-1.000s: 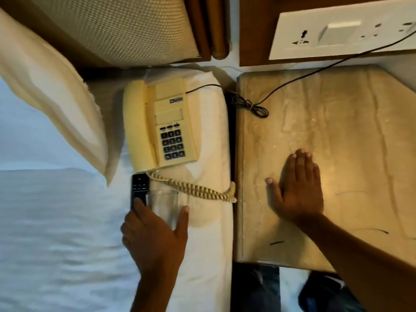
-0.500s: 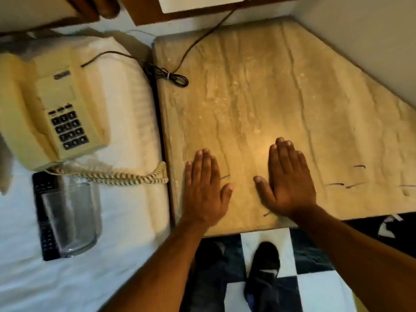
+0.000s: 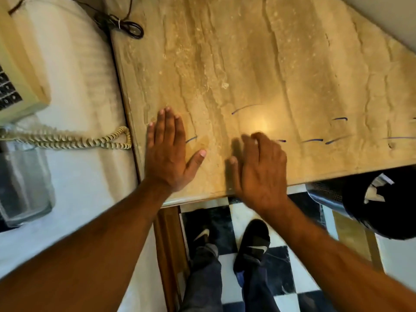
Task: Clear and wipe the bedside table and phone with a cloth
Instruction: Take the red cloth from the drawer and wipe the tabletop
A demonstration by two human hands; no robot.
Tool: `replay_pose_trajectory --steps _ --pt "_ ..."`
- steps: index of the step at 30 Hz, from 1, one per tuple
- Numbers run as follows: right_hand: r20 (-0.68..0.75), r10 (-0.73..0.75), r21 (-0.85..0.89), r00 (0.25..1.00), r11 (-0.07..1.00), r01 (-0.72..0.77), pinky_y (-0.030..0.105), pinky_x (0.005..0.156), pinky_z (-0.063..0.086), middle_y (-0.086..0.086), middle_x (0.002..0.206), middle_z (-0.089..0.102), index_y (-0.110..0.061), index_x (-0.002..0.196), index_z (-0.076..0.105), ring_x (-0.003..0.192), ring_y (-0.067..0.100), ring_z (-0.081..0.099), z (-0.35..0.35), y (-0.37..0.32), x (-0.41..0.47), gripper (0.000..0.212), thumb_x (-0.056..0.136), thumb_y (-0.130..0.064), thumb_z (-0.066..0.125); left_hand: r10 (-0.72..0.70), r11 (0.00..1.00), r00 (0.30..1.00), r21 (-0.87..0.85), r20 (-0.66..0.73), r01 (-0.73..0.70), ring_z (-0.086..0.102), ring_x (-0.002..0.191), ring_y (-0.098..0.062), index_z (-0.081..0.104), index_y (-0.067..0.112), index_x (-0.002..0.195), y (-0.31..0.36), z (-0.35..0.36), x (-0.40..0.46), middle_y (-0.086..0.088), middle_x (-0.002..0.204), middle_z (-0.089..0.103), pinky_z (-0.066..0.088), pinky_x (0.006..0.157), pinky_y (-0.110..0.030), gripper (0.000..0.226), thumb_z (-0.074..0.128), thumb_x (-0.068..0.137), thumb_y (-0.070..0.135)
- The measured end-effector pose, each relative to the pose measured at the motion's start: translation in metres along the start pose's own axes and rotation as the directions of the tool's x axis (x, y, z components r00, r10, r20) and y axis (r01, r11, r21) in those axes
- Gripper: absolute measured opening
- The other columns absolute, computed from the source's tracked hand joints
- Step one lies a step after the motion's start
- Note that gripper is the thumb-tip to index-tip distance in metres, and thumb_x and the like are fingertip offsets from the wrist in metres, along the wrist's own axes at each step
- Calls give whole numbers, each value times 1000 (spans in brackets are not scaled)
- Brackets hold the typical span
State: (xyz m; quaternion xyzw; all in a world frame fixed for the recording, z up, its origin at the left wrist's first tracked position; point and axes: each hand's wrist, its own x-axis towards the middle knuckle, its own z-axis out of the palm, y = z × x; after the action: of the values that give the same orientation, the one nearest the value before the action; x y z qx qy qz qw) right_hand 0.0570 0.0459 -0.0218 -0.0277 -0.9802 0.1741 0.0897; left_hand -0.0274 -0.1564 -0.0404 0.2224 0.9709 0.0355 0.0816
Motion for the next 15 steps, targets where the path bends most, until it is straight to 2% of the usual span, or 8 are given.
replay_pose_trajectory --steps 2,3,4,6,7,9,13,15 --pt "121 -12 42 993 999 7 37 64 33 13 94 59 -9 100 62 78 30 51 -5 -17 -50 21 95 -28 54 -6 1000 1000 -11 -13 6 7 154 -42 18 -5 155 -1 -2 1 -28 164 13 7 124 -57 92 23 96 66" --pt "255 23 14 967 1000 -28 35 60 35 10 86 60 -11 92 64 73 29 54 -5 -24 -74 20 94 -29 54 -9 1000 1000 -19 -17 9 7 154 -41 18 -4 155 0 -3 1 -28 165 12 6 124 -57 92 22 96 66" --pt "426 97 -40 900 995 -88 35 58 41 10 85 63 -11 91 66 75 29 59 -3 -28 -96 23 93 -31 54 -7 1000 1000 -25 -15 7 7 155 -41 18 -4 155 2 -4 0 -27 165 12 6 124 -56 92 22 96 66" --pt "690 241 -185 682 970 -155 40 74 51 15 111 64 -10 118 62 99 32 61 2 -30 -118 35 94 -33 52 -18 999 1000 -46 -13 17 6 155 -40 16 -3 156 2 -6 -1 -26 166 11 5 124 -55 91 21 96 65" --pt "740 272 -227 615 962 -152 43 86 50 17 128 54 -14 136 50 112 33 54 7 -26 -119 46 95 -36 51 -22 998 1000 -58 -13 21 6 155 -39 16 -3 156 1 -7 -2 -26 166 10 5 124 -55 91 22 96 65" --pt "766 285 -261 576 957 -125 44 97 44 20 140 40 -23 150 31 123 36 45 19 -14 -106 62 94 -38 52 -20 998 1000 -68 -21 19 6 155 -39 15 -2 156 1 -6 -2 -25 166 10 5 124 -55 90 24 96 64" --pt "815 247 -254 523 965 -61 39 93 48 12 130 61 -19 126 58 118 33 56 45 1 -70 34 98 -36 47 -23 997 1000 -70 -17 21 5 155 -39 13 -2 156 1 -5 -2 -25 166 9 4 124 -54 89 26 96 62" --pt "822 231 -266 521 964 -6 37 88 51 9 122 66 -18 117 63 112 31 62 47 5 -67 27 97 -29 49 -26 997 1000 -72 -12 25 5 155 -38 13 -2 156 1 -6 -1 -25 166 9 4 124 -54 88 27 96 62"
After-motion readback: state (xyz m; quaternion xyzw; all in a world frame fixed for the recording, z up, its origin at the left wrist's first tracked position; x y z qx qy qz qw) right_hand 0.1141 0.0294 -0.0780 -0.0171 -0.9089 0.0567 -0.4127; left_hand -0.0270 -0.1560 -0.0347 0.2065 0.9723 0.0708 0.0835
